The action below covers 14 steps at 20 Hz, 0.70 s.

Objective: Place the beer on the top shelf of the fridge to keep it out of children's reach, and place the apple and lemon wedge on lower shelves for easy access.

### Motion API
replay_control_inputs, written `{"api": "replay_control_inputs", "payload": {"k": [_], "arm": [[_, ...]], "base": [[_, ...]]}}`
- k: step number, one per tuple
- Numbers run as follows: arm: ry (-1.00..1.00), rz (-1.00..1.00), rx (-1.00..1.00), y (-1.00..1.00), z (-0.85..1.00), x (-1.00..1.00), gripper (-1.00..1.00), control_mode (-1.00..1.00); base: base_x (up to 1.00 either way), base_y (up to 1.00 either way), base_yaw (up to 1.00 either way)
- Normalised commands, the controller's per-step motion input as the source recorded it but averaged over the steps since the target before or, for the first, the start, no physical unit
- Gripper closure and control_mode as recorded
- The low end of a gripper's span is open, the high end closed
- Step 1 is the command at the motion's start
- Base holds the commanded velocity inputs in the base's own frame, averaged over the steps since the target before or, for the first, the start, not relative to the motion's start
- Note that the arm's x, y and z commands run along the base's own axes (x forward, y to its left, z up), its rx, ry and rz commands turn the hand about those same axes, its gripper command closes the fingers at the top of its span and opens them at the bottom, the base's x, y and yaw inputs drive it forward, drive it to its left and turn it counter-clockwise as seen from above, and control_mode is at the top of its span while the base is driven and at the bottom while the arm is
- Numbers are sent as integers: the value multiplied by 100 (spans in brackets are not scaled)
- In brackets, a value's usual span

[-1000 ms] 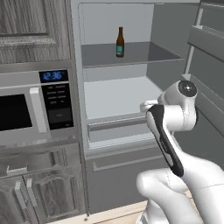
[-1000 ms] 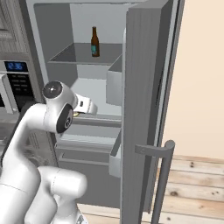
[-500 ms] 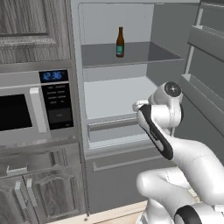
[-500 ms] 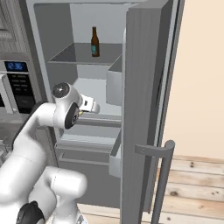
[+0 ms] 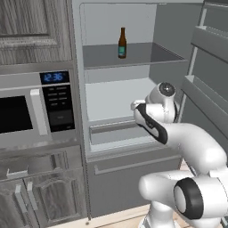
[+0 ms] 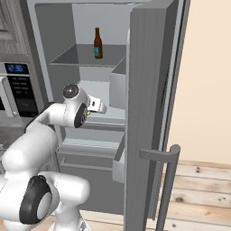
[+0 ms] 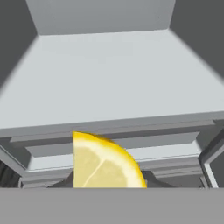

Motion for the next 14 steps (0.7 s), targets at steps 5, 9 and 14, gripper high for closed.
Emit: {"api": "replay_control_inputs", "payload": {"k": [5,9,14], "arm": [[1,0,0,0,-11,48,100,-100],[0,0,0,0,-16,45,100,-100],[1,0,0,0,-24,47,100,-100]], "base": [[0,0,0],[0,0,0],[0,0,0]]}}
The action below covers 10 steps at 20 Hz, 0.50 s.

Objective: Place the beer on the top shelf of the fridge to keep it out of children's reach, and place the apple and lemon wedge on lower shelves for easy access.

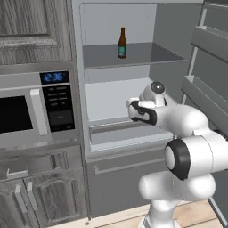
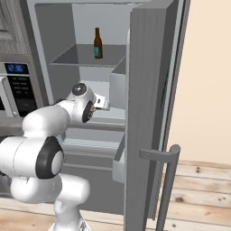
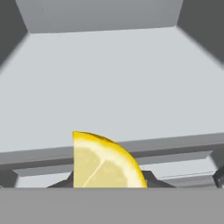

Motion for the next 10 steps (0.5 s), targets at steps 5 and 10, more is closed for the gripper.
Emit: {"api": "replay_control_inputs", "payload": {"k": [5,10], "arm": [[5,0,0,0,-34,48,100,-100],[4,0,0,0,-28,48,100,-100]], "base": [[0,0,0],[0,0,0]]}}
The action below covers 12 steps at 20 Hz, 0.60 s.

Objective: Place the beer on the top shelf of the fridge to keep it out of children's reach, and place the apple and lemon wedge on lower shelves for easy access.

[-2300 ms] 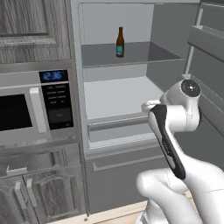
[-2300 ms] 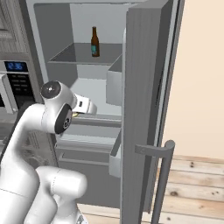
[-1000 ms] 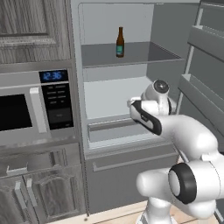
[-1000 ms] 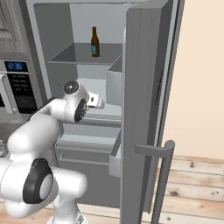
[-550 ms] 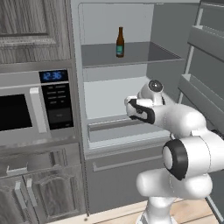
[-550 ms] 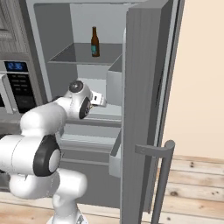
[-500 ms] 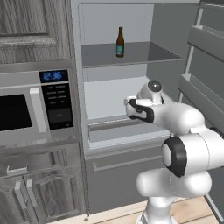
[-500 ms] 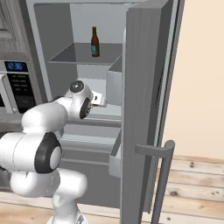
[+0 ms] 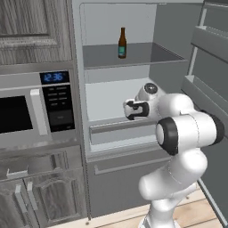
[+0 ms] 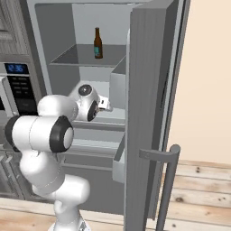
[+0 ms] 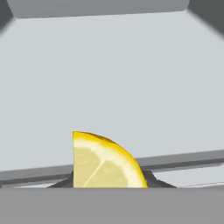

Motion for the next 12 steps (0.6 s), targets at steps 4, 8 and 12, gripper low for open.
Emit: {"api": "replay_control_inputs", "payload": {"k": [4,8,12], "arm": [[4,0,0,0,-25,49,100,-100],[1,0,0,0,-28,51,100,-100],[0,0,0,0,-30,51,100,-100]], "base": [[0,0,0],[0,0,0],[0,0,0]]}}
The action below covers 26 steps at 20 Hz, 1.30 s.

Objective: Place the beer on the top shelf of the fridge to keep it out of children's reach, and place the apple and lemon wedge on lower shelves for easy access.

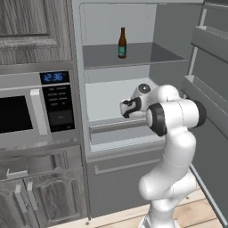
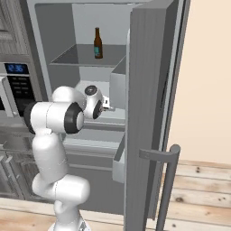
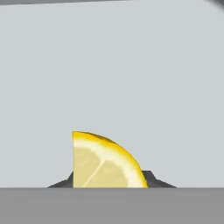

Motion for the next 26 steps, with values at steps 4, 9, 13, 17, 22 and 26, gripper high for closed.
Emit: {"api": "replay_control_inputs", "payload": {"k": [4,9,13,17,22,26], "arm": [[1,0,0,0,-28,54,100,-100],[1,0,0,0,-20,59,100,-100],[0,0,0,0,-15,61,100,-100],[0,0,0,0,-18,61,100,-100],[0,0,0,0,-20,52,-100,-100],[0,0,0,-4,-16,-4,-100,-100]], "base": [[0,0,0],[0,0,0],[0,0,0],[0,0,0],[0,0,0],[0,0,0]]}}
